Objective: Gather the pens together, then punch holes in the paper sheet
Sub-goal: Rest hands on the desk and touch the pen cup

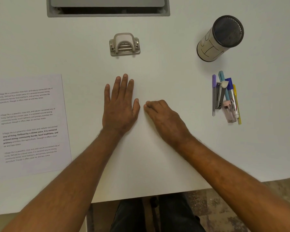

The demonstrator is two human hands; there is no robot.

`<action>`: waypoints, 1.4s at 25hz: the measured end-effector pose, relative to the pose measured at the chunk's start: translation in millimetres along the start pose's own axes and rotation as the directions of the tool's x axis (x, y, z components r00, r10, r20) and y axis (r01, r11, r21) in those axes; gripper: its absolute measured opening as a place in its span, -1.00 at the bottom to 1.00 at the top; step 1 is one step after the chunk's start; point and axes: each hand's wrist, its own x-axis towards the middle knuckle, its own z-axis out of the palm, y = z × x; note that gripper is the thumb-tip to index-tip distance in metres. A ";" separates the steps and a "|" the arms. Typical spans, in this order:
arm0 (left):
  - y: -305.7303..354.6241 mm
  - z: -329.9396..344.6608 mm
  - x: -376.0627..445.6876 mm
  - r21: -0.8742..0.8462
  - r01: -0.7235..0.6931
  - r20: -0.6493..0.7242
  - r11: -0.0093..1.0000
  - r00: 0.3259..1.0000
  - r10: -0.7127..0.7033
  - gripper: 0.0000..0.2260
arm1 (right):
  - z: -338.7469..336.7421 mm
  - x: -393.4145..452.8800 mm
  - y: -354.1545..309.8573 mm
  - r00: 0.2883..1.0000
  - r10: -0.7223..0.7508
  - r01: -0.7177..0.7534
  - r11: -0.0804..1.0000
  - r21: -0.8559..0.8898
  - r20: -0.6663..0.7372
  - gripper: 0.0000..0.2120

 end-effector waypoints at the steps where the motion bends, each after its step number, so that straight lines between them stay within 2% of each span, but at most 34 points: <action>1: 0.3 0.1 -0.1 -0.001 0.001 0.000 1.000 1.000 -0.001 -0.42 | -0.6 1.4 0.8 1.000 -0.025 0.025 0.998 -0.059 0.000 -0.62; 5: 0.2 0.7 -0.2 0.003 0.001 -0.004 1.000 1.000 -0.001 -0.42 | -3.7 11.0 -0.9 0.997 -0.002 0.009 0.995 -0.096 0.073 -0.78; 14: -0.8 1.6 0.3 -0.002 -0.001 0.000 1.000 1.000 0.001 -0.41 | 0.7 23.6 -9.3 0.997 0.076 -0.074 0.991 -0.116 0.010 -0.71; 16: -0.4 0.8 -0.1 0.001 -0.002 -0.001 1.000 1.000 0.002 -0.42 | -1.2 25.0 -8.4 0.995 0.097 -0.098 0.993 -0.071 -0.014 -0.76; 18: 0.6 0.0 -1.0 0.007 -0.004 -0.004 1.000 1.000 0.004 -0.42 | -12.5 29.9 -3.1 0.968 0.250 -0.249 0.963 0.107 0.005 -0.87; 19: 1.0 -0.3 -0.7 0.006 -0.004 -0.005 1.000 1.000 0.004 -0.42 | -20.7 32.8 2.7 0.926 0.375 -0.375 0.893 0.248 0.051 -0.89; 20: 0.9 -0.6 -0.3 0.004 -0.006 -0.006 1.000 1.000 0.006 -0.42 | -29.4 35.0 9.2 0.863 0.488 -0.495 0.770 0.403 0.129 -0.89; 22: 0.4 -1.2 0.1 0.003 -0.008 -0.007 1.000 1.000 0.008 -0.42 | -44.2 36.6 21.2 0.740 0.606 -0.612 0.429 0.665 0.291 -0.87; 25: 1.3 -2.4 -1.2 0.003 -0.010 -0.010 1.000 1.000 0.010 -0.43 | -63.7 32.5 28.8 0.651 0.615 -0.535 -0.043 0.843 0.444 -0.82; 26: 2.3 -2.8 -1.1 0.000 -0.012 -0.010 1.000 1.000 0.012 -0.43 | -71.0 31.3 31.1 0.641 0.613 -0.489 -0.139 0.861 0.462 -0.82; 27: 2.9 -3.4 -0.4 0.000 -0.011 -0.011 1.000 1.000 0.011 -0.43 | -79.5 31.8 34.3 0.639 0.615 -0.447 -0.191 0.874 0.461 -0.82; 29: 2.5 -5.4 -0.5 0.000 -0.005 -0.004 1.000 1.000 0.005 -0.43 | -99.7 36.3 41.2 0.655 0.635 -0.386 -0.185 0.904 0.410 -0.81; 31: 3.8 -6.0 0.4 0.004 -0.006 0.001 1.000 1.000 0.006 -0.43 | -125.8 42.2 52.7 0.664 0.681 -0.323 -0.108 0.940 0.307 -0.81; 33: 5.5 -6.1 0.2 0.017 -0.014 0.001 1.000 1.000 0.014 -0.43 | -153.6 47.8 71.4 0.657 0.737 -0.265 0.027 0.964 0.160 -0.81; 35: 5.4 -5.7 0.0 0.024 -0.013 -0.005 1.000 1.000 0.013 -0.43 | -175.7 56.0 95.6 0.642 0.766 -0.259 0.249 0.933 -0.026 -0.80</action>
